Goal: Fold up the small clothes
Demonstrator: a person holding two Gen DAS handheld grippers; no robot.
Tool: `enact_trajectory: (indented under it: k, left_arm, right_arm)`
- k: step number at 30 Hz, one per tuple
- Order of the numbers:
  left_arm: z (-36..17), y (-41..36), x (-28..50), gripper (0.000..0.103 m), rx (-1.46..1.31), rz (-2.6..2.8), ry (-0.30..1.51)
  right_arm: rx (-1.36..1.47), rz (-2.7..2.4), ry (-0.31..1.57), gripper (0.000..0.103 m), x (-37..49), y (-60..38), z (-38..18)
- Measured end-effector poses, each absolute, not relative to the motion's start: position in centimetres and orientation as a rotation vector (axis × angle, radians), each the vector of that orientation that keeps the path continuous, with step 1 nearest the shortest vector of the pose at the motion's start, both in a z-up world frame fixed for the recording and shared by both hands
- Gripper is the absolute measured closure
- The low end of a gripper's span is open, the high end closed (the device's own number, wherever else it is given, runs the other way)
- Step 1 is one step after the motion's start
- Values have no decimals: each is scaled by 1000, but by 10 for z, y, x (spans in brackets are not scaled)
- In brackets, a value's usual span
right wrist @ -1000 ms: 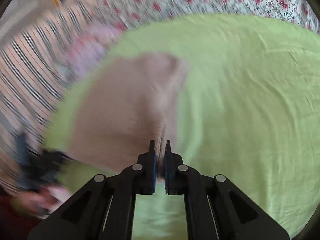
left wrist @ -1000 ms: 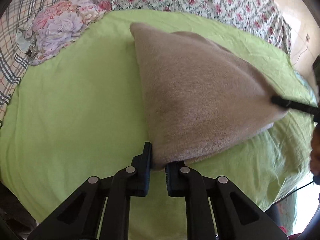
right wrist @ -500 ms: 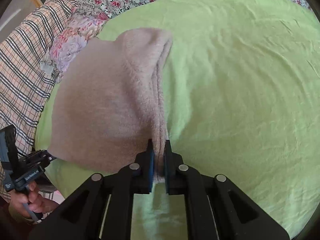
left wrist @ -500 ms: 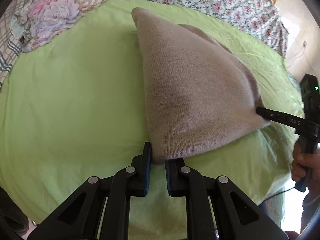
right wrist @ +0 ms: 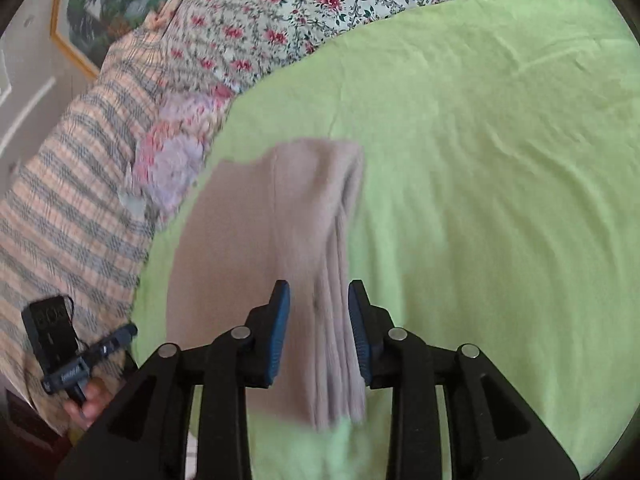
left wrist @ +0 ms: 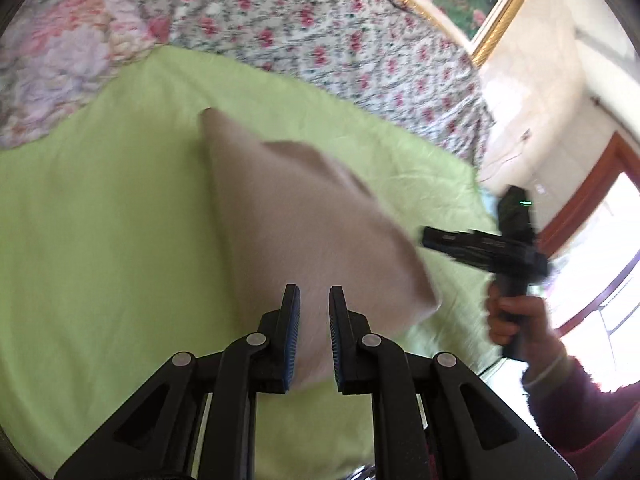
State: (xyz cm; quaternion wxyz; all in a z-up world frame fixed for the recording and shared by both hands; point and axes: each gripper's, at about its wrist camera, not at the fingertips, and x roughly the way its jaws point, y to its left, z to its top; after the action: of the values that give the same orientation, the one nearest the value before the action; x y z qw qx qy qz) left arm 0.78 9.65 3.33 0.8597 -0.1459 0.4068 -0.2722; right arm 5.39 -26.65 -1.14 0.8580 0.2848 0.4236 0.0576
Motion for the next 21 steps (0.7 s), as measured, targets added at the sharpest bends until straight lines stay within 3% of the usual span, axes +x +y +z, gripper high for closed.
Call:
enact_trajectory:
  k: [5,6,7,13,16,21]
  left_arm:
    - [8,67,38,90,-308,-613,913]
    - [0,63,40,90,-303,-618,936]
    - [-8,59,40,90,-301,-628,956]
    - [-48,37,32,91,-305,-618,1030]
    - [-50,29,30,91,-274,-598,1017]
    - [-50,30,31,91,-297,-590,1028]
  right_arm:
    - [623,162,937,72,109,-256,-27]
    - [604,153,947,75,110,-254,-28]
    - [572,141,944,96,111,-253,-24]
    - [447,73,960,96,119,-256,-23]
    - [418,38,989,96,118,-250,-37]
    - [449,-19,929,90,97,-255,-12]
